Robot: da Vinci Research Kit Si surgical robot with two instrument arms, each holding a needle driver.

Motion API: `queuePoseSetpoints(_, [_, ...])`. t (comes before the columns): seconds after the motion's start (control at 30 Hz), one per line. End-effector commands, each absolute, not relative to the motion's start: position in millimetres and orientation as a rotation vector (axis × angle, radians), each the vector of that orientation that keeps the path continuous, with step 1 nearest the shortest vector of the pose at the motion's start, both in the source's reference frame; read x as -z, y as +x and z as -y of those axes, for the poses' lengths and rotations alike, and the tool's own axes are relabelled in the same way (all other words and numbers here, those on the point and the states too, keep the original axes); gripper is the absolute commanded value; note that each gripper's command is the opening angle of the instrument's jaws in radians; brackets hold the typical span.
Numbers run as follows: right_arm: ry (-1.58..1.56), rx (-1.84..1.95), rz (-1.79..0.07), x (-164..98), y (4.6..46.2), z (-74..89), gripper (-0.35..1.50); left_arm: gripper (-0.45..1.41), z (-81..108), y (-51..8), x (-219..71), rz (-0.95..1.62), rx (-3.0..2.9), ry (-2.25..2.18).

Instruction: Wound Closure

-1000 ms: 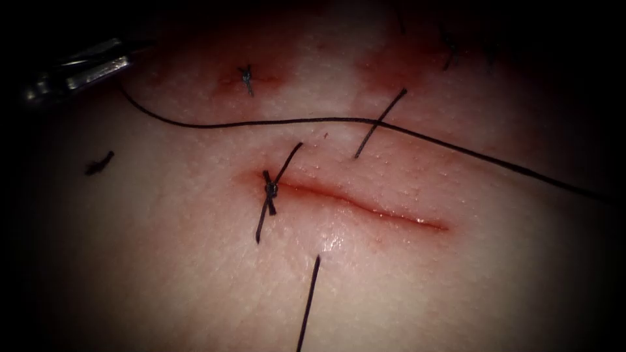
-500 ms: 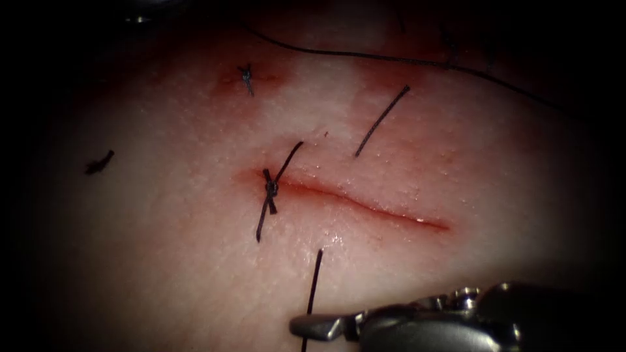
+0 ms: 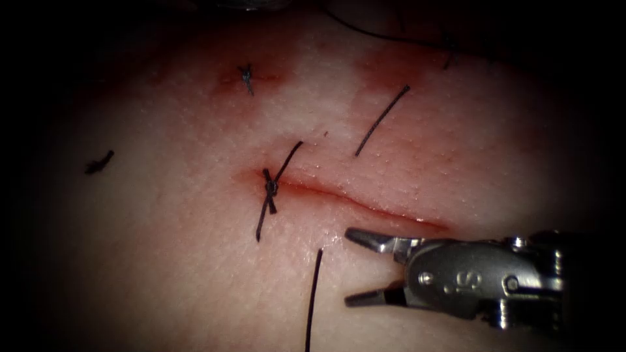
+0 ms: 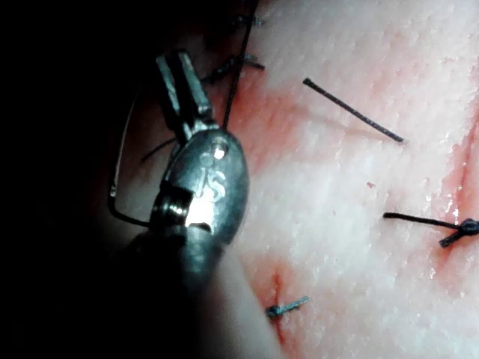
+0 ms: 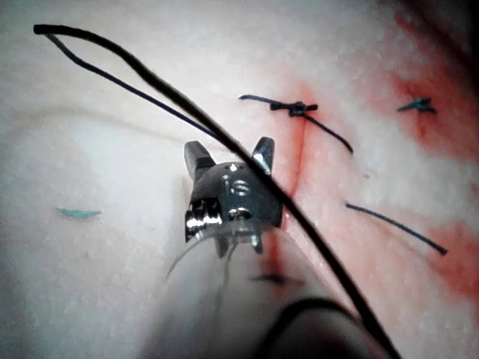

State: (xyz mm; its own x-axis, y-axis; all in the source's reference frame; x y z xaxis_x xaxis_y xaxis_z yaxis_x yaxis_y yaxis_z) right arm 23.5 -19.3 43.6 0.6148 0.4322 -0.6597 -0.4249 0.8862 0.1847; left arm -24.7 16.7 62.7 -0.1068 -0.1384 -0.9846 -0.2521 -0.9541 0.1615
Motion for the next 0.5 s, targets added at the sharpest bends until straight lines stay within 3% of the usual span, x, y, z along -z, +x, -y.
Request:
queuePoseSetpoints(0.03, [-0.033,-0.537,-0.735,-44.7,23.5,19.2,0.79,-0.23,-16.2,-25.1,-64.2,-0.396,-2.248,-2.028])
queuePoseSetpoints(0.07, [-0.051,-0.558,-0.727,-44.9,23.2,19.0,0.79,0.20,-15.4,-24.9,-65.4,-0.340,-2.256,-1.984])
queuePoseSetpoints(0.13, [-0.030,-0.622,-0.740,-45.4,22.4,18.5,0.77,0.52,-14.2,-24.4,-67.0,-0.264,-2.264,-1.911])
queuePoseSetpoints(0.17, [0.026,-0.690,-0.775,-45.7,21.9,18.1,0.74,0.99,-12.9,-23.7,-68.7,-0.157,-2.239,-1.838])
queuePoseSetpoints(0.2, [0.047,-0.736,-0.806,-45.9,21.7,18.0,0.71,1.14,-12.2,-23.2,-69.5,-0.116,-2.238,-1.804])
queuePoseSetpoints(0.3, [0.165,-0.896,-0.884,-46.5,21.4,17.4,0.72,1.23,-11.3,-22.4,-70.4,-0.062,-2.242,-1.743])
queuePoseSetpoints(0.4, [0.339,-1.155,-0.979,-48.3,20.6,15.3,1.16,1.35,-9.9,-20.1,-70.8,0.033,-2.270,-1.617])
queuePoseSetpoints(0.5, [0.409,-1.297,-1.047,-50.5,19.9,13.5,1.28,1.35,-9.4,-18.3,-69.9,0.080,-2.284,-1.562])
